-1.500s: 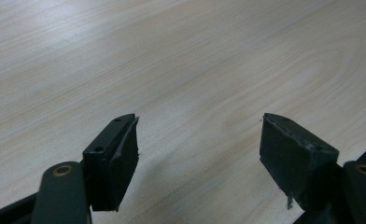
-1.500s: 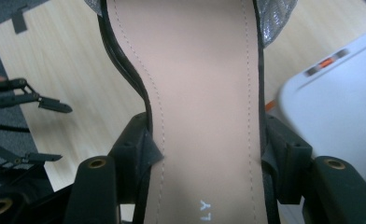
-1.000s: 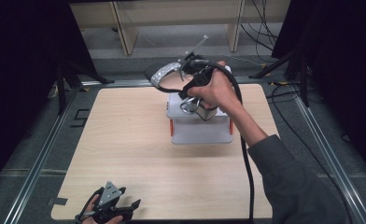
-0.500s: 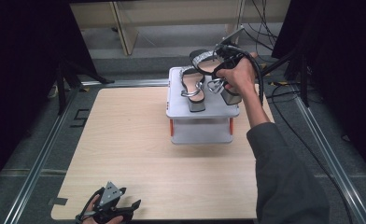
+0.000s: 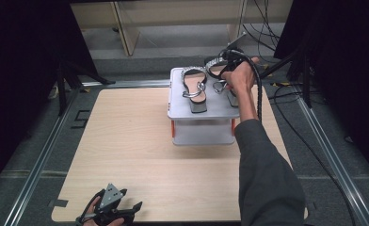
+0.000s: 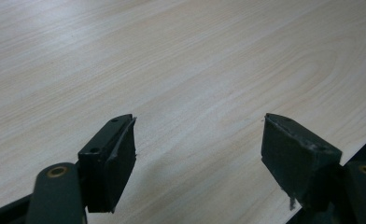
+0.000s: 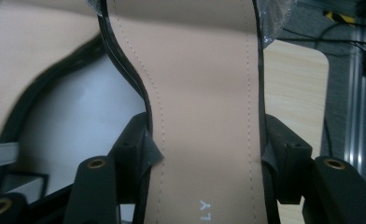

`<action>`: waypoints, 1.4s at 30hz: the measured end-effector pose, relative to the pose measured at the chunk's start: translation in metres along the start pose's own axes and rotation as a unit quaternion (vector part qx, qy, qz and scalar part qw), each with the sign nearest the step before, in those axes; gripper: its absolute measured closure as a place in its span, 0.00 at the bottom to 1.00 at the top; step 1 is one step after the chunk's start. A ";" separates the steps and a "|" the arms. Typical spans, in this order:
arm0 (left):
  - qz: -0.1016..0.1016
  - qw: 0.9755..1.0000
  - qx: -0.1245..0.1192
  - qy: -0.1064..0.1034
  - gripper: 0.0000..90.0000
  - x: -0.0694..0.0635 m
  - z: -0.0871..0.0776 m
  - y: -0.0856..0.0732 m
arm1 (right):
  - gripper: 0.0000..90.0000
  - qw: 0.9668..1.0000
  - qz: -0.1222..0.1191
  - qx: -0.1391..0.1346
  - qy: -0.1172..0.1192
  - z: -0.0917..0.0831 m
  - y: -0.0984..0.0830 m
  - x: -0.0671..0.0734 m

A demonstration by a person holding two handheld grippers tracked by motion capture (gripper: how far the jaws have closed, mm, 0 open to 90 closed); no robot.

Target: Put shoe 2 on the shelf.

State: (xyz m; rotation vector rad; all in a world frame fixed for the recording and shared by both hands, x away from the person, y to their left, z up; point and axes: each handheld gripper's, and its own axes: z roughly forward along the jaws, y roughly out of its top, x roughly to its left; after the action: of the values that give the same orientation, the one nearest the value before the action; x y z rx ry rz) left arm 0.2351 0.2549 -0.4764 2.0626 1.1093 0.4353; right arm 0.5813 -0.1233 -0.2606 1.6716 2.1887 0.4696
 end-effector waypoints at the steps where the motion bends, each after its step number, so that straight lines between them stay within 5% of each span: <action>1: -0.007 1.000 -0.005 0.000 0.29 -0.001 0.001 0.000 | 0.47 1.000 0.018 0.009 0.000 0.005 0.001 0.000; 6: 0.010 1.000 0.008 0.002 0.29 0.001 0.001 0.000 | 0.47 0.999 0.031 0.021 -0.007 0.012 0.004 0.003; 17: 0.007 1.000 0.006 0.003 0.29 -0.001 0.001 0.000 | 0.47 0.997 0.064 0.030 -0.021 0.030 0.004 0.013; 19: -0.004 1.000 -0.002 -0.003 0.29 -0.002 0.001 0.000 | 0.44 0.997 0.070 0.032 -0.017 0.030 0.005 0.015; 29: 0.015 1.000 0.008 0.002 0.29 -0.002 0.002 0.001 | 0.27 0.991 0.109 0.044 0.063 0.014 0.001 0.017; 33: 0.010 1.000 0.004 -0.003 0.29 -0.002 0.002 0.000 | 0.22 0.989 0.120 0.055 0.069 0.016 -0.002 0.019; 35: 0.003 1.000 0.000 -0.006 0.29 -0.003 0.003 0.000 | 0.21 0.991 0.106 0.049 0.071 0.016 -0.001 0.016; 36: 0.008 1.000 0.004 -0.006 0.29 -0.003 0.002 0.001 | 0.22 0.987 0.129 0.051 0.075 0.014 -0.001 0.019; 42: -0.001 1.000 -0.002 -0.003 0.29 -0.003 0.002 0.000 | 0.29 0.991 0.115 0.010 0.067 0.005 0.001 0.010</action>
State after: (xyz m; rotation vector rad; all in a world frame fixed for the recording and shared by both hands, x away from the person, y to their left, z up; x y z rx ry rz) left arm 0.2346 0.2516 -0.4776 2.0564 1.1062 0.4293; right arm 0.5823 -0.1129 -0.2653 1.9674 2.1047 0.6407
